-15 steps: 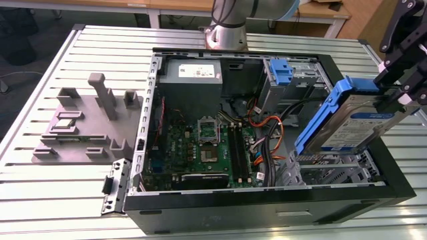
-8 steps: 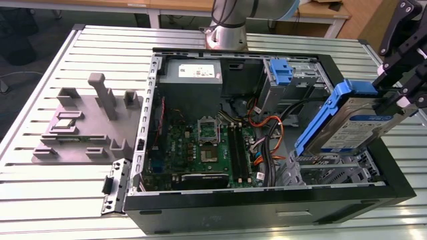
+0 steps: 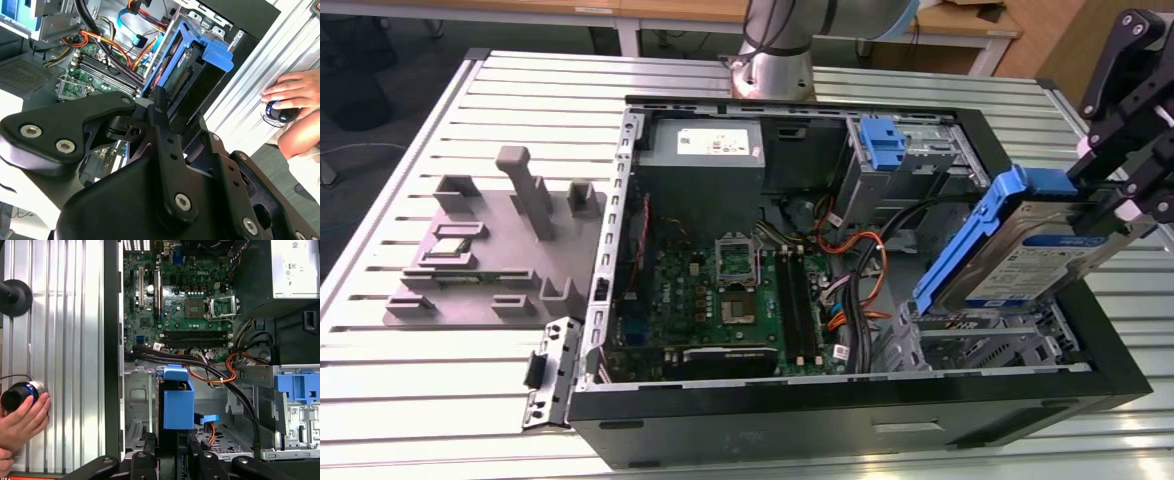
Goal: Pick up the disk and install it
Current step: 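Insert the disk into the insertion slot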
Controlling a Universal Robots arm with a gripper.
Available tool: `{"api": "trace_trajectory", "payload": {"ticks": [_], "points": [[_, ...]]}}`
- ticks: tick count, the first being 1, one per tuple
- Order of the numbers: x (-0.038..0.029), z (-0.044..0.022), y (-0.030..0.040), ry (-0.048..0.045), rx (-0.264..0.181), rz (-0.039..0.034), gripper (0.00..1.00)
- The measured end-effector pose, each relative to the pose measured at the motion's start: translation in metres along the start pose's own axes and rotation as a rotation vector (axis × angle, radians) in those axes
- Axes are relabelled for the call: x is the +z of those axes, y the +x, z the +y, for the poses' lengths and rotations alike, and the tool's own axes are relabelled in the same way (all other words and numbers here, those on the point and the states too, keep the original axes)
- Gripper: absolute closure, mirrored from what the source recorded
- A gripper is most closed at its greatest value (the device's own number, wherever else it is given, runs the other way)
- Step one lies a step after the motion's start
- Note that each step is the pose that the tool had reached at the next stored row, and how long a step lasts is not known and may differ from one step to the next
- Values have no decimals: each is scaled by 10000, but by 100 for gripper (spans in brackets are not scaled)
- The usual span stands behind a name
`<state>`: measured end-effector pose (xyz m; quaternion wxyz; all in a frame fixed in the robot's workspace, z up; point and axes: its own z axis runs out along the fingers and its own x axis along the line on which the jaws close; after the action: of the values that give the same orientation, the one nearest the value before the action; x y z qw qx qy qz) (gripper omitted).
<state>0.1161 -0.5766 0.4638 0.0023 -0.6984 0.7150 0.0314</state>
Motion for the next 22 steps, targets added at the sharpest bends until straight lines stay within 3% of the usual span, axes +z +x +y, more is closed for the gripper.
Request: {"api": "trace_trajectory", "payload": {"ticks": [22], "points": [[106, -27, 4, 0, 0, -3, 65]]}}
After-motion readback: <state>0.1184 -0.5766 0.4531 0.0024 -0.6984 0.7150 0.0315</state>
